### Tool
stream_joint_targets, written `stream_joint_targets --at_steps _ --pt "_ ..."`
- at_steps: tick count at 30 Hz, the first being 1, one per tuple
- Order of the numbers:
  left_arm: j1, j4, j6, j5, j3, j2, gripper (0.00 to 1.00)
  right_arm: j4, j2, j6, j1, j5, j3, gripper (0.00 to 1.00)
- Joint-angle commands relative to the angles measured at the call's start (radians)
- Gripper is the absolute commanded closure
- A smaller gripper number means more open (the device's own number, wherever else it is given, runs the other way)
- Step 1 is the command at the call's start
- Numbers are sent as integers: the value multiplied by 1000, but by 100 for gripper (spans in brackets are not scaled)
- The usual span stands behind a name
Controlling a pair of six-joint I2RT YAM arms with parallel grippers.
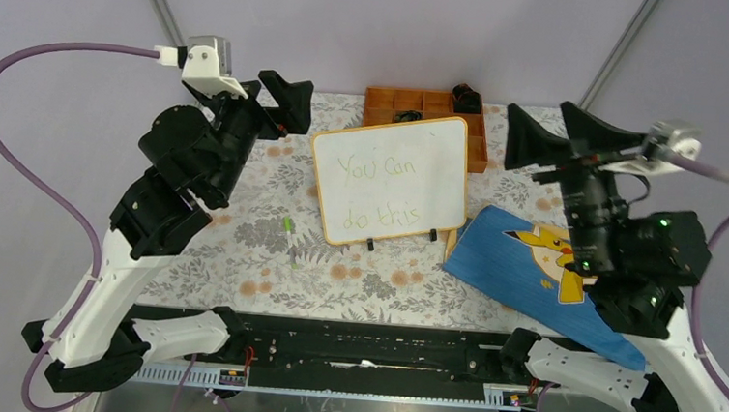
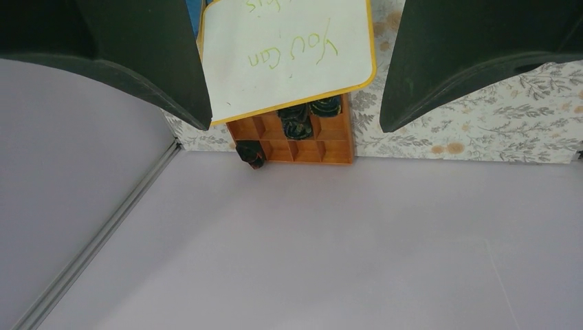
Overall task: Write a sentence on the whiteboard
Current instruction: Reset both arms
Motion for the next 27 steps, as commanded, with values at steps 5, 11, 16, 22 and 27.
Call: stream_joint_targets --at_steps 5,11,16,22,27 --pt "-9 110 24 -11 -14 -38 1 184 -131 -42 -3 -13 -195 0" --pt "-9 132 34 -34 -26 -34 1 183 -142 -57 -3 10 -212 0" --pt "-9 151 38 -26 -50 -46 1 193 -132 -75 -3 14 -211 0" --pt "-9 134 26 -35 -68 -43 1 218 -117 -71 -3 44 -253 0" --pt "-9 120 -1 -41 -76 -41 1 207 -104 -49 -3 50 -262 0"
